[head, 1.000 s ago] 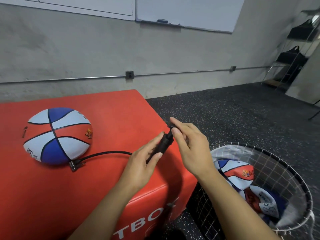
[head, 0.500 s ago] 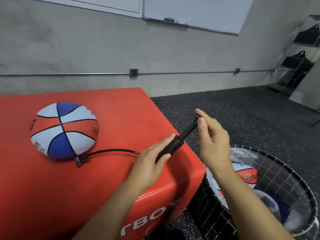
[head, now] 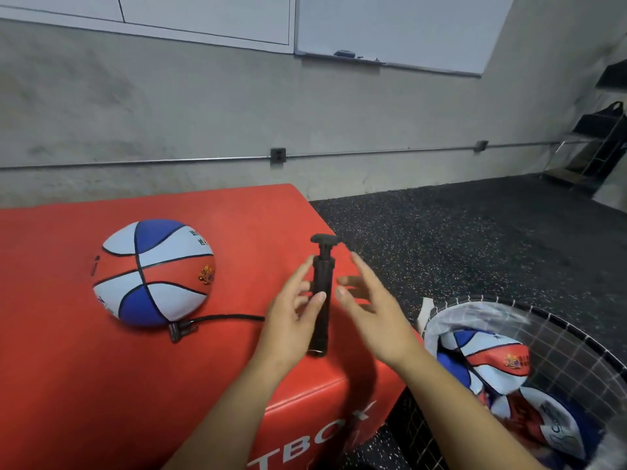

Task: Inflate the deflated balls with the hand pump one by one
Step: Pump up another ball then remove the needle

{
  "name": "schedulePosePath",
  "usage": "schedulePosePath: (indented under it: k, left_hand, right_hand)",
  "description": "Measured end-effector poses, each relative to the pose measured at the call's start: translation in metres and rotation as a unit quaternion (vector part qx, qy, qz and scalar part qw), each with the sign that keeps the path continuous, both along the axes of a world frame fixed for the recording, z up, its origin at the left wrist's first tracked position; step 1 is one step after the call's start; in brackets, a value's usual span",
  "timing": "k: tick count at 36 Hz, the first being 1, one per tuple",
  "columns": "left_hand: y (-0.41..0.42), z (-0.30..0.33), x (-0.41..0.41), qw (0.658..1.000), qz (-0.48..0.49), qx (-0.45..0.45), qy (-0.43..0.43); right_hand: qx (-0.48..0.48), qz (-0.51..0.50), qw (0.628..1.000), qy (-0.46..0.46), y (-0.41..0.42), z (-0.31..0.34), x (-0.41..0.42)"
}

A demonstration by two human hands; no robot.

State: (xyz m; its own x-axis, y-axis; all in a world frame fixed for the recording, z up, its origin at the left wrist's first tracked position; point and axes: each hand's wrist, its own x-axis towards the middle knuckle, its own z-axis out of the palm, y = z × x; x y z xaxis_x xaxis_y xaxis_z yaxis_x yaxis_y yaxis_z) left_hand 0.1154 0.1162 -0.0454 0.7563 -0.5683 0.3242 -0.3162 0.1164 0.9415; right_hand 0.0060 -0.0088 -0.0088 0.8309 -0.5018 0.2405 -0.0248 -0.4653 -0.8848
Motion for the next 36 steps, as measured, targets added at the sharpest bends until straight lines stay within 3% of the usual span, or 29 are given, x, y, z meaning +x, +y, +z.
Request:
schedulePosePath:
  k: [5,10,17,23,28,32,36]
  left_hand:
    - [0.014,0.019,0.011,0.998,0.011,-0.043,0.041]
    - [0.035,0.029,0.019,1.0,0.014,0.009,-0.002]
    - [0.086,0.047,0.045,0.972,0.135,0.074,-0.176]
    - [0.139,0.062,0.075,0.891,0.261,0.131,-0.347]
    - [0.175,0.06,0.099,0.881,0.317,0.22,-0.274]
    - [0.192,0.052,0.112,0.896,0.265,0.281,-0.218]
    - [0.198,0.046,0.117,0.918,0.223,0.263,-0.195]
  right_hand:
    - [-0.001,0.062,0.996,0.065,0.006,-0.02,0.013]
    - [-0.035,0.064,0.996,0.051,0.02,-0.022,0.031]
    - [-0.093,0.008,0.987,0.129,0.022,-0.021,0.052]
    - [-0.086,-0.033,0.973,0.21,0.013,-0.025,0.067]
    - [-0.027,-0.054,0.974,0.22,0.003,-0.027,0.073]
    - [0.033,-0.075,0.976,0.204,-0.004,-0.03,0.071]
    - [0.028,-0.082,0.973,0.216,-0.007,-0.027,0.065]
